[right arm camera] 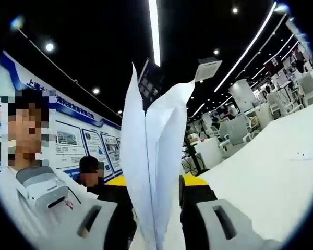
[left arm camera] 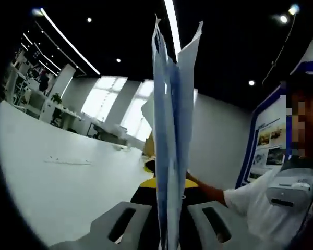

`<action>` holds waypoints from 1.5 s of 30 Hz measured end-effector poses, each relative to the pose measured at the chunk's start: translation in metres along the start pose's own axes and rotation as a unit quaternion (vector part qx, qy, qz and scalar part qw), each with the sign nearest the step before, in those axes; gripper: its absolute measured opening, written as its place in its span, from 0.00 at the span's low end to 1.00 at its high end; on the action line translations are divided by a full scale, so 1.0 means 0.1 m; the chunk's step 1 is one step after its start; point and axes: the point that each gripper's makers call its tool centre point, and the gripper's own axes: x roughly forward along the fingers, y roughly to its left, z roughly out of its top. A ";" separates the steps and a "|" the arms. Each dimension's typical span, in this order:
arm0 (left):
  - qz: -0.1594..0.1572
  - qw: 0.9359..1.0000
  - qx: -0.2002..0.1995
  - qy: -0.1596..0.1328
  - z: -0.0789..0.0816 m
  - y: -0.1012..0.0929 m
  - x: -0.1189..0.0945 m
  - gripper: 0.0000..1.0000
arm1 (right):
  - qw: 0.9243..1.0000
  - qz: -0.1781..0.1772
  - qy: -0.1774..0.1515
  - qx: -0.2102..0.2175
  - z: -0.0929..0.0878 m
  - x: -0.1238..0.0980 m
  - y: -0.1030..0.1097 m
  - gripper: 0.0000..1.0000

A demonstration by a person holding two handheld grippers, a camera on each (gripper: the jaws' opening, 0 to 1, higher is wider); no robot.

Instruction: Organize the stack of printing papers by aligning and flattening the scattered papers on the table

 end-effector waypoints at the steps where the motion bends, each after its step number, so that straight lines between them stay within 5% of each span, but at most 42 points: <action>1: -0.010 1.000 0.000 0.002 -0.01 -0.03 0.03 0.06 | 1.000 0.009 -0.003 0.000 0.02 0.01 0.04 0.29; 7: -0.036 0.999 0.004 -0.011 -0.03 -0.11 0.13 0.06 | 0.999 0.049 0.010 -0.010 -0.07 0.11 0.25 0.16; 9: -0.037 0.999 0.010 -0.011 -0.04 -0.12 0.15 0.06 | 0.999 0.040 0.021 -0.024 -0.10 0.13 0.23 0.00; 13: -0.019 0.999 0.039 -0.021 -0.01 -0.05 0.15 0.07 | 1.000 0.022 0.018 -0.014 -0.07 0.12 0.15 0.00; 16: 0.058 0.990 0.117 -0.044 0.07 0.18 0.11 0.18 | 0.999 -0.021 0.020 -0.035 -0.04 0.08 -0.01 0.00; 20: 0.072 0.994 0.069 -0.050 0.14 0.31 -0.03 0.22 | 0.996 -0.045 0.023 -0.069 0.02 0.01 -0.07 0.00; 24: 0.096 0.987 0.113 -0.068 0.30 0.42 -0.13 0.23 | 0.993 -0.064 0.023 -0.097 0.05 -0.02 -0.10 0.00; 30: 0.088 0.985 0.141 -0.055 0.37 0.35 -0.10 0.06 | 0.988 -0.116 0.014 -0.098 0.09 -0.04 -0.25 0.00; 33: 0.124 0.973 0.187 -0.060 0.45 0.43 -0.09 0.06 | 0.982 -0.145 -0.006 -0.118 0.16 -0.02 -0.33 0.00; 36: 0.160 0.956 0.241 -0.060 0.57 0.48 -0.07 0.06 | 0.965 -0.197 -0.012 -0.173 0.28 0.01 -0.41 0.00; 41: 0.184 0.949 0.247 -0.074 0.71 0.47 -0.03 0.06 | 0.957 -0.228 -0.033 -0.175 0.43 0.07 -0.45 0.00; 45: 0.207 0.948 0.236 -0.058 0.47 0.62 -0.08 0.06 | 0.956 -0.244 -0.020 -0.159 0.17 0.01 -0.61 0.00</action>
